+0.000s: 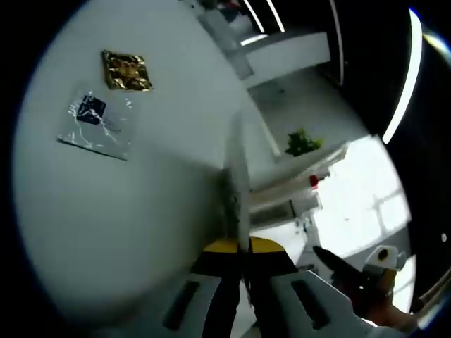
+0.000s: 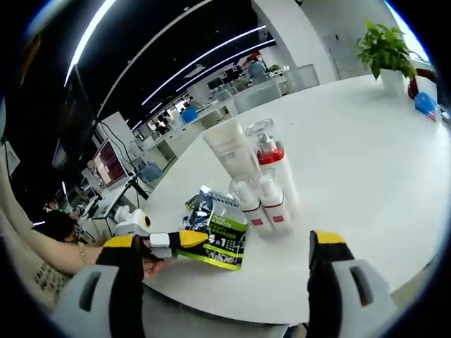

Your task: Arrange the skincare products in the storage area until every visible bottle or jar stands upright without overlapping.

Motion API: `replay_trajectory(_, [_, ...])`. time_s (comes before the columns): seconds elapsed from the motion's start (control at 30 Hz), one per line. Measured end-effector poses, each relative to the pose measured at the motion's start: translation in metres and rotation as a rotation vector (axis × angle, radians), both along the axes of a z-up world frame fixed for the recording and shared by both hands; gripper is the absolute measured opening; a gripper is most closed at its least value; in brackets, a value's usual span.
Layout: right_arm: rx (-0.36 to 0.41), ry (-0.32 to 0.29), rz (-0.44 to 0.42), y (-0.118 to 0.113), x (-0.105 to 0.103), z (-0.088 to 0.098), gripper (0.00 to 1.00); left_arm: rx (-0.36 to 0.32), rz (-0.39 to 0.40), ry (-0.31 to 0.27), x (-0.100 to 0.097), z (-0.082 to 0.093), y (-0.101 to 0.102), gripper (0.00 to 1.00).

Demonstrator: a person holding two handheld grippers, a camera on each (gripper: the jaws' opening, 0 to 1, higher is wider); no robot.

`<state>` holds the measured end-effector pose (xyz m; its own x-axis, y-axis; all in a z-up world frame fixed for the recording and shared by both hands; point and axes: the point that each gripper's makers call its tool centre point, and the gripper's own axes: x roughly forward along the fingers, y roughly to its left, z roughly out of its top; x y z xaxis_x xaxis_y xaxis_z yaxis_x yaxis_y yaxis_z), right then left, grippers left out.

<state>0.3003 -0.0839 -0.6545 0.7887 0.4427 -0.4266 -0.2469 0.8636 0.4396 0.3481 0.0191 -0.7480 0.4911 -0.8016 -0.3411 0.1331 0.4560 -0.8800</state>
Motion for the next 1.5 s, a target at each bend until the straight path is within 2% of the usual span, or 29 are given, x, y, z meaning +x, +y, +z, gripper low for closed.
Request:
replay_trajectory(0.17, [-0.005, -0.001, -0.011, -0.004, 0.001, -0.001, 0.99, 0.096, 0.048, -0.055, 0.009, -0.008, 0.011, 0.02])
replay_trajectory(0.3, [-0.007, -0.003, -0.019, -0.008, 0.002, -0.001, 0.99, 0.186, -0.006, -0.135, 0.006, -0.012, 0.016, 0.06])
replay_trajectory(0.53, [-0.011, -0.007, -0.031, -0.013, 0.004, 0.000, 0.99, 0.276, -0.057, -0.185, 0.004, -0.016, 0.020, 0.20])
replay_trajectory(0.63, [-0.014, -0.008, -0.034, -0.016, 0.004, 0.000, 0.99, 0.347, -0.111, -0.258, 0.004, -0.017, 0.022, 0.24])
replay_trajectory(0.9, [-0.013, -0.005, -0.035, -0.016, 0.002, -0.001, 0.99, 0.514, -0.242, -0.404, -0.002, -0.018, 0.026, 0.30])
replay_trajectory(0.93, [-0.011, -0.004, -0.034, -0.015, 0.002, -0.002, 0.99, 0.548, -0.284, -0.438, -0.004, -0.019, 0.027, 0.30])
replay_trajectory(1.13, [-0.011, -0.005, -0.029, -0.013, 0.002, -0.003, 0.99, 0.713, -0.385, -0.554, -0.004, -0.022, 0.038, 0.35])
replay_trajectory(1.27, [-0.010, -0.002, -0.030, -0.014, 0.002, -0.004, 0.99, 0.785, -0.442, -0.622, -0.001, -0.021, 0.041, 0.40])
replay_trajectory(1.4, [-0.010, 0.001, -0.034, -0.015, 0.001, -0.005, 0.99, 0.817, -0.497, -0.691, 0.001, -0.017, 0.034, 0.43])
replay_trajectory(1.43, [-0.010, 0.001, -0.035, -0.015, 0.001, -0.005, 0.99, 0.826, -0.527, -0.724, 0.002, -0.017, 0.031, 0.45])
replay_trajectory(1.5, [-0.010, 0.001, -0.036, -0.016, 0.001, -0.005, 0.99, 0.821, -0.541, -0.735, 0.003, -0.016, 0.025, 0.45])
